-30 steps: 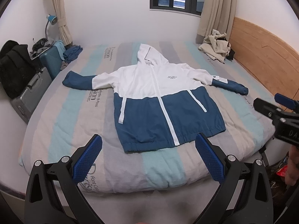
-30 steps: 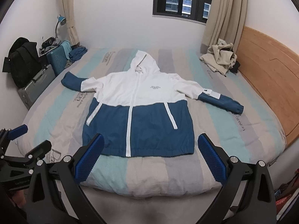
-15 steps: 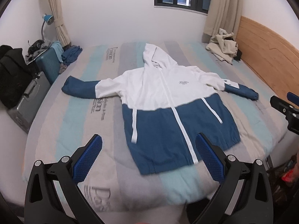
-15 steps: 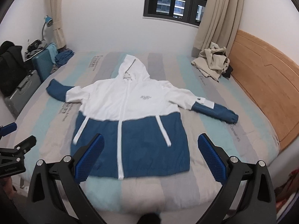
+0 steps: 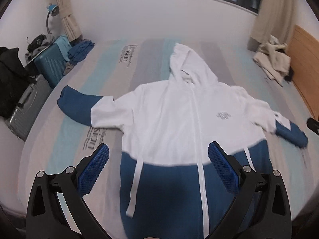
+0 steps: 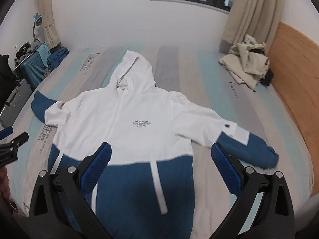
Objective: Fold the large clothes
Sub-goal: 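Reach the right tool to the navy sleeve cuff and grasp it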
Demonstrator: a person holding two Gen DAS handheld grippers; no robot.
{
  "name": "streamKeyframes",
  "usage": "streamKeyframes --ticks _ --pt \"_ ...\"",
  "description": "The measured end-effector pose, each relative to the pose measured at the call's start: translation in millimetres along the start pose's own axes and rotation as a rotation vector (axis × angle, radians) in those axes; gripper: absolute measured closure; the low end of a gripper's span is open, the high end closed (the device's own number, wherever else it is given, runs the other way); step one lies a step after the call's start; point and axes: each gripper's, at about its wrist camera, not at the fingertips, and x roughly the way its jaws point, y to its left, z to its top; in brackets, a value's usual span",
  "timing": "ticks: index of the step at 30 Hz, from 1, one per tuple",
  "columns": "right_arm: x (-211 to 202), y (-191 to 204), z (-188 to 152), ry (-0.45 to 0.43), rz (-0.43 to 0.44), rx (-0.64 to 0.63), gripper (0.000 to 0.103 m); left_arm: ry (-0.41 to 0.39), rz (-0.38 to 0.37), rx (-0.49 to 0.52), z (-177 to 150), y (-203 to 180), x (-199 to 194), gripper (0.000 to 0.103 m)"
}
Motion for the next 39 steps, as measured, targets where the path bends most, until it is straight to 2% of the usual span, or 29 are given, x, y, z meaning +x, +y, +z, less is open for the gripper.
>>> streamKeyframes --ticks 4,10,14,17,19,23,27,30,34,39 --pt "49.2 -12.6 28.1 0.028 0.012 -0.008 0.007 0.019 0.044 -0.021 33.0 3.2 43.7 0.006" --pt "128.9 -38.1 56.6 0.076 0.006 0.055 0.007 0.052 0.077 -0.025 72.5 13.7 125.3 0.006" --pt "184.4 -82.6 58.3 0.112 -0.079 0.146 0.007 0.063 0.094 -0.009 87.7 23.1 184.8 0.006" --pt "220.0 -138.1 49.2 0.166 -0.143 0.239 0.007 0.090 0.097 -0.044 94.0 32.8 232.6 0.006" --pt "234.8 -184.0 38.2 0.195 -0.200 0.309 0.007 0.106 0.121 -0.033 94.4 34.4 261.3 0.006" --pt "245.5 -281.8 6.2 0.260 -0.290 0.446 0.007 0.127 0.134 -0.039 92.8 38.8 293.2 0.006" --pt "229.3 -379.6 -44.1 0.302 -0.341 0.602 0.007 0.178 0.147 -0.040 84.4 38.3 321.1 0.006" --pt "213.8 -427.0 -81.4 0.333 -0.362 0.682 0.007 0.199 0.150 -0.027 75.7 34.8 330.4 0.006" --pt "207.4 -469.6 -121.6 0.379 -0.327 0.804 0.007 0.221 0.164 0.000 67.7 30.5 339.6 0.006" --pt "223.5 -486.4 -147.1 0.444 -0.194 0.915 0.007 0.226 0.162 0.040 67.0 23.6 344.7 0.006"
